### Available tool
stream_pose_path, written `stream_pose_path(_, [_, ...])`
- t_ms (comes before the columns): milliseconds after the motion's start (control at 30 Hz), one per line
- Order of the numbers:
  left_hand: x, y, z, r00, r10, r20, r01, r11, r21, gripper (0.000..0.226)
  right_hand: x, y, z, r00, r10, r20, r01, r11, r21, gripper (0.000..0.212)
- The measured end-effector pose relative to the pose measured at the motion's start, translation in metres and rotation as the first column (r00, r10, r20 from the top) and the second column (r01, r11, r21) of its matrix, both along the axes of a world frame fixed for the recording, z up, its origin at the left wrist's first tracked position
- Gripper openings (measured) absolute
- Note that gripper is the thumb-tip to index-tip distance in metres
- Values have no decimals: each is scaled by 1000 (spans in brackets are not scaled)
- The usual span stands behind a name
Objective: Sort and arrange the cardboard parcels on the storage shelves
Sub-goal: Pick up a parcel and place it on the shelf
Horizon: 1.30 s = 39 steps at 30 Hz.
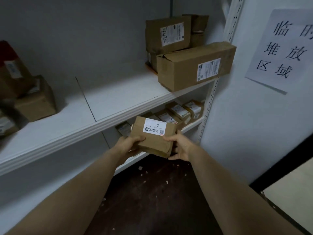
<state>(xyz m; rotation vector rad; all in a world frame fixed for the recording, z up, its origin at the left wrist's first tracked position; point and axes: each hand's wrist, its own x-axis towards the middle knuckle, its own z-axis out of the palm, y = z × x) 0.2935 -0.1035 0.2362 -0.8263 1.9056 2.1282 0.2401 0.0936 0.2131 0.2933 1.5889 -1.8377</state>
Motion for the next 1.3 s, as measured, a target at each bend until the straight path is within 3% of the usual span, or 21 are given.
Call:
stream_pose_path(100, [4, -12, -19, 991, 134, 19, -136, 982, 129, 52, -1, -21, -13, 1000, -2, 23, 2, 1000, -1, 59])
stream_pose_path(200, [6, -24, -42, 984, 156, 86, -171, 959, 225, 57, 2, -52, -27, 996, 12, 87, -12, 1000, -5, 56])
stream_pose_path(267, [7, -35, -54, 974, 162, 157, -193, 958, 212, 63, 4, -77, -40, 990, 34, 139, -30, 999, -29, 56])
stream_pose_path(400, [5, -62, -75, 958, 113, 265, -170, 964, 205, 42, 3, -127, -64, 973, 127, 194, -133, 991, 18, 62])
stream_pose_path(467, [4, -83, -90, 944, 140, 299, -209, 955, 211, 41, 3, -147, -74, 966, 143, 215, -156, 987, 45, 62])
stream_pose_path(600, [-5, -121, -115, 908, 219, 358, -268, 959, 93, 69, -2, -180, -100, 981, 132, 140, -151, 979, 135, 72])
stream_pose_path(667, [-12, -136, -126, 892, 280, 356, -300, 954, 1, 61, -5, -194, -111, 988, 120, 93, -133, 979, 156, 80])
stream_pose_path(767, [-22, -151, -140, 890, 294, 347, -299, 953, -41, 49, -6, -211, -122, 988, 148, 50, -156, 960, 232, 59])
stream_pose_path(900, [-34, -164, -160, 895, 298, 332, -295, 953, -61, 55, -9, -231, -136, 987, 149, 54, -158, 950, 269, 49])
stream_pose_path(1067, [-51, -171, -175, 928, 210, 307, -203, 978, -56, 52, -19, -254, -156, 991, 131, -40, -106, 921, 375, 71])
stream_pose_path(1200, [-59, -177, -189, 923, 130, 361, -90, 988, -124, 85, -21, -258, -156, 971, 229, -67, -169, 859, 483, 77])
stream_pose_path(1300, [-64, -179, -195, 926, 109, 361, -50, 984, -170, 83, -24, -252, -153, 908, 411, -79, -293, 759, 581, 67])
